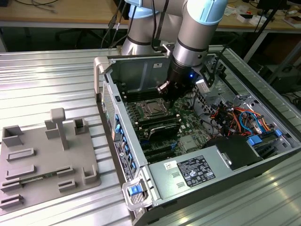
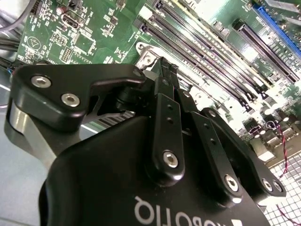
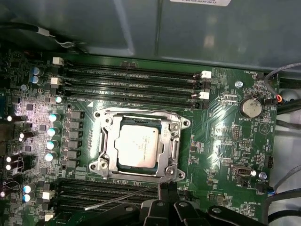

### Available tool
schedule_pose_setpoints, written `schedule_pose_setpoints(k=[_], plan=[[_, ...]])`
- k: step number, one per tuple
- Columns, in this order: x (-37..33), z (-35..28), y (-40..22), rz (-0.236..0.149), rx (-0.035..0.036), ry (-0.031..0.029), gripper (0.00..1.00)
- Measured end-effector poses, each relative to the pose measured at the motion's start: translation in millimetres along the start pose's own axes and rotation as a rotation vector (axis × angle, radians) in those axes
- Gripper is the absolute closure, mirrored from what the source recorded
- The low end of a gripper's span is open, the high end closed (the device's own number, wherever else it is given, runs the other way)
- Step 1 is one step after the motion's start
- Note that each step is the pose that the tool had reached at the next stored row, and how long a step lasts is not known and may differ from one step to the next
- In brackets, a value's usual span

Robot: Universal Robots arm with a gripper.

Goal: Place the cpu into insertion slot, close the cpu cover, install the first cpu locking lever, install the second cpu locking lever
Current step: 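Install the second cpu locking lever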

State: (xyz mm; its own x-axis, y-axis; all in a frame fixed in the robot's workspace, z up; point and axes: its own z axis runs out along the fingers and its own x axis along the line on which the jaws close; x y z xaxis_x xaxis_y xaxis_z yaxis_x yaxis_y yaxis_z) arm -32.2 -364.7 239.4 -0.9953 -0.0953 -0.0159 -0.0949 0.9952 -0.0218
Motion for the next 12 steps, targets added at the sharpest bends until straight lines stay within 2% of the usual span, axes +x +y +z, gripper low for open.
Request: schedule_pose_setpoints(k=[4, 12], plan=[[1.6, 0.1, -3.5, 0.000, 0.0004, 0.0001, 0.89], [9.7, 0.6, -8.4, 0.000, 0.0002, 0.0009, 0.89]])
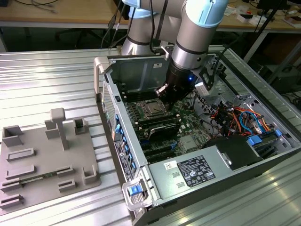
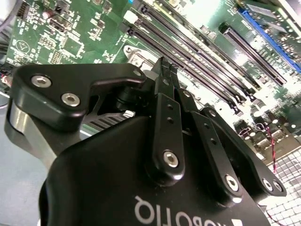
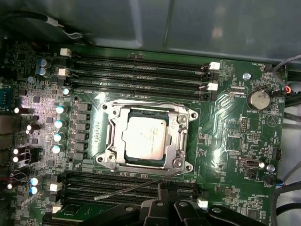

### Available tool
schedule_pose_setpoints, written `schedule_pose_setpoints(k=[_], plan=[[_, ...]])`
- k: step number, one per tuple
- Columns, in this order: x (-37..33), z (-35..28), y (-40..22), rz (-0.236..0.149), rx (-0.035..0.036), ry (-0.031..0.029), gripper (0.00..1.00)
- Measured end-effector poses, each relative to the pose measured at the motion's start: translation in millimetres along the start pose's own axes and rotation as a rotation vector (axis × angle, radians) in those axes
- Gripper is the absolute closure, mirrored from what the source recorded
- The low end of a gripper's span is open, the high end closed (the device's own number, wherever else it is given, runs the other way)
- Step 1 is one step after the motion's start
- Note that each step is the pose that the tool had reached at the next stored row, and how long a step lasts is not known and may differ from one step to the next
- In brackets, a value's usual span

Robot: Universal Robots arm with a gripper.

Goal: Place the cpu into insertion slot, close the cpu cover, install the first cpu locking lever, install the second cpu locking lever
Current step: 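Install the second cpu locking lever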

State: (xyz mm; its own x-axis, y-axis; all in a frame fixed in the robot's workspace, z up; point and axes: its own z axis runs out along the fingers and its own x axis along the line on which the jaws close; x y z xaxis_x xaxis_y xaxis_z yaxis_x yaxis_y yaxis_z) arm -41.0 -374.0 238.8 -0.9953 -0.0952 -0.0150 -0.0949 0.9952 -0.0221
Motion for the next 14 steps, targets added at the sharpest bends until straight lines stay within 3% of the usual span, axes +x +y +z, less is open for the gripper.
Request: schedule_pose_setpoints(k=[2, 10, 14], plan=[[5.2, 0.1, -1.2, 0.000, -0.0002, 0.0026, 0.89], [15.4, 1.2, -1.3, 0.000, -0.0009, 0.0086, 0.89], [18.6, 1.1, -1.1, 0.000, -0.0015, 0.0170, 0.89]])
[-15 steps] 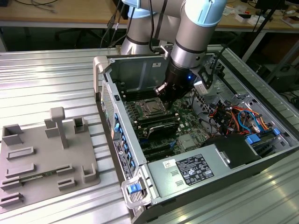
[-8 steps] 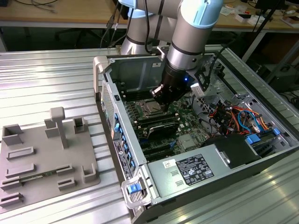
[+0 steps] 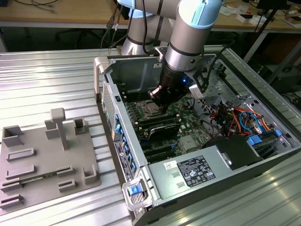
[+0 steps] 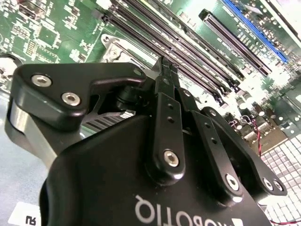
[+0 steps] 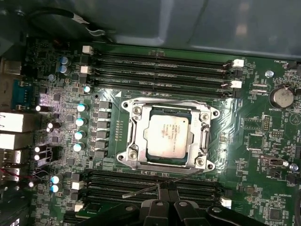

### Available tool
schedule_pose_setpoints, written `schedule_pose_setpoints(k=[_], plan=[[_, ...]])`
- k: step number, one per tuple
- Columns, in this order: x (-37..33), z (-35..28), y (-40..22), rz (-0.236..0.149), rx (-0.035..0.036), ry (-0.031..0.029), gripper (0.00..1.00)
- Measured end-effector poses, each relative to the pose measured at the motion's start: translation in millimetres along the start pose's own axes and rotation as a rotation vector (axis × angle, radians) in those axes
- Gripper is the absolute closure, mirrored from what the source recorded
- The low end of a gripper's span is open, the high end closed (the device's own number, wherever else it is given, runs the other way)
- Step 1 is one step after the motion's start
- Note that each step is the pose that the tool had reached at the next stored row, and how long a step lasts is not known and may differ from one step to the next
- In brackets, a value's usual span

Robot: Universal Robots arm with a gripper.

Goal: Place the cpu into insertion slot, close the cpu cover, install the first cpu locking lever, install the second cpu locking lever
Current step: 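Install the second cpu locking lever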

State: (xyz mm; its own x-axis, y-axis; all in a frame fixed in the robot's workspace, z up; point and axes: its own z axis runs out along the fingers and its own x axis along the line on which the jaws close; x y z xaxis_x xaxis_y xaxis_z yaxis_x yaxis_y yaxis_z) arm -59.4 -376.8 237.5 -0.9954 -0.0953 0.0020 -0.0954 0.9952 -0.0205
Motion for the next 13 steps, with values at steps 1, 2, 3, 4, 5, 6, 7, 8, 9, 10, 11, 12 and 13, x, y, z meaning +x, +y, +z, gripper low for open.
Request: schedule_pose_setpoints(k=[1, 2, 3, 4, 5, 6, 7, 8, 9, 10, 11, 12, 13], plan=[[0.3, 0.0, 0.0, 0.000, -0.0004, 0.0052, 0.89], [0.5, 0.0, 0.0, 0.000, -0.0009, 0.0099, 0.89], [0.7, 0.0, 0.1, 0.000, -0.0017, 0.0180, 0.89], [0.9, 0.0, 0.1, 0.000, -0.0023, 0.0245, 0.89], [1.3, -0.1, 0.1, 0.000, -0.0024, 0.0263, 0.89], [1.3, 0.0, 0.1, 0.000, -0.0025, 0.0264, 0.89], [1.3, 0.0, 0.1, 0.000, -0.0025, 0.0264, 0.89], [1.3, 0.0, 0.2, 0.000, -0.0042, 0.0262, 0.89], [1.3, 0.1, 0.2, 0.000, -0.0060, 0.0260, 0.89], [1.3, 0.0, 0.2, 0.000, -0.0060, 0.0260, 0.89], [1.3, 0.0, 0.2, 0.000, -0.0061, 0.0260, 0.89], [1.3, 0.0, 0.2, 0.000, -0.0062, 0.0260, 0.89], [1.3, 0.1, 0.2, -0.001, -0.0063, 0.0260, 0.89]])
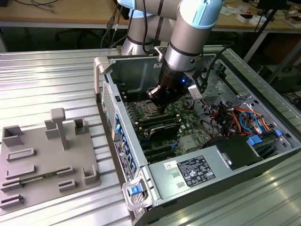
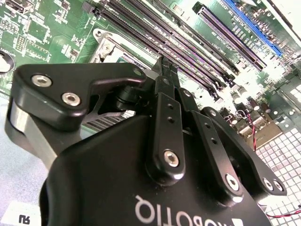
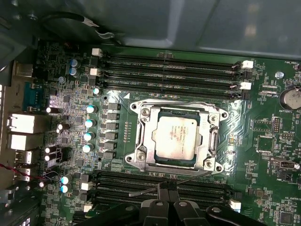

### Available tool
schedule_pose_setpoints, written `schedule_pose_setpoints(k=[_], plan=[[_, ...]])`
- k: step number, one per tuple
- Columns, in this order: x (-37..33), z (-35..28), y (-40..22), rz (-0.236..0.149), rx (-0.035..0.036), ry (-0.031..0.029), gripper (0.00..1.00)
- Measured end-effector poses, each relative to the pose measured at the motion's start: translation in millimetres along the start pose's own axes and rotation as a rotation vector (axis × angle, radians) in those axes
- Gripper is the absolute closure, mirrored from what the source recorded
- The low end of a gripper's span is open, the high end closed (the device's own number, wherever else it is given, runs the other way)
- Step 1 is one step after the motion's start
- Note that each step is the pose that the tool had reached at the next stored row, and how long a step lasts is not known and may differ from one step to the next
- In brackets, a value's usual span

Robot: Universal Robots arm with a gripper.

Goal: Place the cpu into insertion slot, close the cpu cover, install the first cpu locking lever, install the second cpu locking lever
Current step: 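Install the second cpu locking lever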

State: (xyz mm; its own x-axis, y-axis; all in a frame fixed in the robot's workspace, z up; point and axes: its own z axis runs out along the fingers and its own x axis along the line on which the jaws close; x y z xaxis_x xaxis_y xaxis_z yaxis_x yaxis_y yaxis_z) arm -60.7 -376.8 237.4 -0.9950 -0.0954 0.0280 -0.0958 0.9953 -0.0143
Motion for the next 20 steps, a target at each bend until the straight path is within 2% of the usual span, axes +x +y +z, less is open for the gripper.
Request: schedule_pose_setpoints(k=[2, 7, 20], plan=[[0.0, 0.0, 0.0, 0.000, -0.0042, -0.0004, 0.89], [0.4, 0.2, 0.0, 0.000, -0.0042, -0.0004, 0.89], [11.1, 3.7, 1.1, 0.000, -0.0042, -0.0005, 0.89]])
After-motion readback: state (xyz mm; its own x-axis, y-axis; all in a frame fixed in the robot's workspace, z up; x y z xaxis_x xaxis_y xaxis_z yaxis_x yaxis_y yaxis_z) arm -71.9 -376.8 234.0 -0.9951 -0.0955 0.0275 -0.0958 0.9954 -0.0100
